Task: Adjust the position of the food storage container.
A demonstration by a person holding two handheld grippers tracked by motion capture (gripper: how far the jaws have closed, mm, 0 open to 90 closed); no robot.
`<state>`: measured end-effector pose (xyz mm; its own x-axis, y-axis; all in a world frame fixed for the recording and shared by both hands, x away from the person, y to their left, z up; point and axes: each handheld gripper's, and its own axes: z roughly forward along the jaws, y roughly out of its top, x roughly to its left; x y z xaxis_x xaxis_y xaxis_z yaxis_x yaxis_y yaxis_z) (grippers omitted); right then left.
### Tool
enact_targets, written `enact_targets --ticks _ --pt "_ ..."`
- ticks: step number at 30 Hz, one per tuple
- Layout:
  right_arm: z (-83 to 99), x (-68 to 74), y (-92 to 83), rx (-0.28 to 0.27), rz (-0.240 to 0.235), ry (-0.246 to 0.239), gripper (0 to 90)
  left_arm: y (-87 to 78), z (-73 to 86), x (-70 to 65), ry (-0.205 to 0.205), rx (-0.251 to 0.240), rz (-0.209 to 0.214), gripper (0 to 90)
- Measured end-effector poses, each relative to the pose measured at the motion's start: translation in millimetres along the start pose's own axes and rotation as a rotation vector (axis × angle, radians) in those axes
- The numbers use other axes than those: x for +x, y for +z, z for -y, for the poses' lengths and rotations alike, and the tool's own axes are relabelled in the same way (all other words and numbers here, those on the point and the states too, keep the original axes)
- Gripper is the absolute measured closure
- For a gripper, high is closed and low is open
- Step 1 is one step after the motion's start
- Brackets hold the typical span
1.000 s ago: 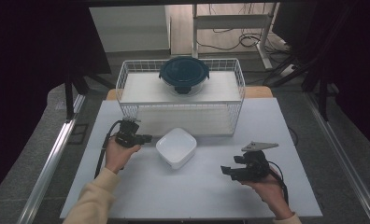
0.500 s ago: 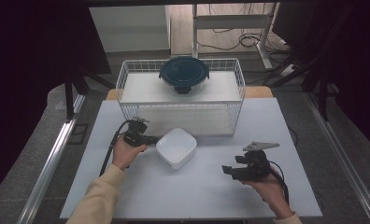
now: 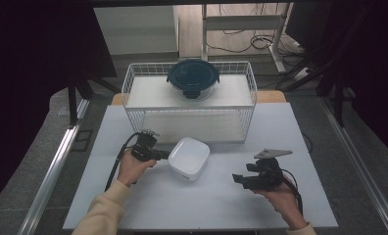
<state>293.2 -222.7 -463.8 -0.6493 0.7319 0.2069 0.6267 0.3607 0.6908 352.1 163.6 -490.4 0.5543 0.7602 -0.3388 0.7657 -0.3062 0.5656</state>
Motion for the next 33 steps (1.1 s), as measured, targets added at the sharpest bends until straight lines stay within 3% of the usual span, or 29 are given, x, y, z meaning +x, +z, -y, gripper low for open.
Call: enact_targets --ticks 16,23,33 --pt "0.2 0.6 1.5 0.004 0.0 0.001 28.3 1.9 13.9 -15.9 0.005 -0.001 0.045 90.0" --pt "-0.3 0.4 1.2 0.001 0.001 0.001 28.3 4.8 15.6 -26.0 0.036 0.015 0.065 90.0" --pt "0.1 -1.5 1.2 0.004 0.002 0.005 28.2 7.7 17.9 -31.0 0.029 0.024 0.092 90.0"
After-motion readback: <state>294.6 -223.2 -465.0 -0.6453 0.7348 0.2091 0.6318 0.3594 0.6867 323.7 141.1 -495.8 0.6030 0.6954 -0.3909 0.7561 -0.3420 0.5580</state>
